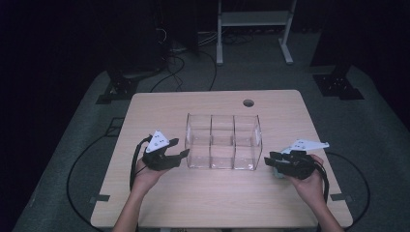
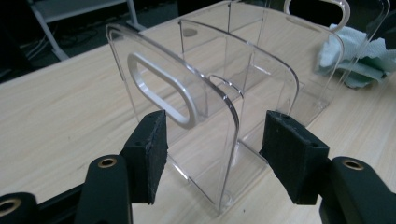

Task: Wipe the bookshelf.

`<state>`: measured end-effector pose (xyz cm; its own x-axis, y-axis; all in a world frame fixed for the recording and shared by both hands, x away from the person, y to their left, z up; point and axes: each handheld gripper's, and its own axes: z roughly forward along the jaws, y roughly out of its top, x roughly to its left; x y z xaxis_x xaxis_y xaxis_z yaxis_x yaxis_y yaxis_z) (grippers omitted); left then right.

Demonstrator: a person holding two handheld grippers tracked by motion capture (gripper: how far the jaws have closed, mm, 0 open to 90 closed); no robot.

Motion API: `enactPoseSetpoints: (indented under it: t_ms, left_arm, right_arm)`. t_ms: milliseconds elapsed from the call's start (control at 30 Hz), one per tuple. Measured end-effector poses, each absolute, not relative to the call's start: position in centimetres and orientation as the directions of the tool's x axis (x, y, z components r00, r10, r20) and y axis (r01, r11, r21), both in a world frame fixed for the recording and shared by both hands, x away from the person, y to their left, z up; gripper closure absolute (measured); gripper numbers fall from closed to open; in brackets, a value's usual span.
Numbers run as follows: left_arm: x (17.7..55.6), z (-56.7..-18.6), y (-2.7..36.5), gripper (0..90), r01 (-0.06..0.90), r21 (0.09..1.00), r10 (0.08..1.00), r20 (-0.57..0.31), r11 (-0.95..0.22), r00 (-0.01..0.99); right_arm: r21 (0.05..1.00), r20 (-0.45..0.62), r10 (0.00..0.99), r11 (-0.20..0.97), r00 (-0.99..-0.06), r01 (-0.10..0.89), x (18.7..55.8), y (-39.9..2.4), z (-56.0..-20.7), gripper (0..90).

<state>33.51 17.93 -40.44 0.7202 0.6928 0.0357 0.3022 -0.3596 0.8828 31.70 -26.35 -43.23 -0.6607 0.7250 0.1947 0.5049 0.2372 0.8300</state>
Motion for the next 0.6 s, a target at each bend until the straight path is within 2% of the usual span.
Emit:
enactPoseSetpoints:
  t_ms: [600]
  left_arm:
    - [32.5,-41.9,19.0,33.9,0.34,0.878,0.705,-0.003,-0.338,0.709]
  right_arm:
    - [0.812,0.217,0.748,0.218,-0.628,0.541,30.6,-28.3,-44.7,54.5]
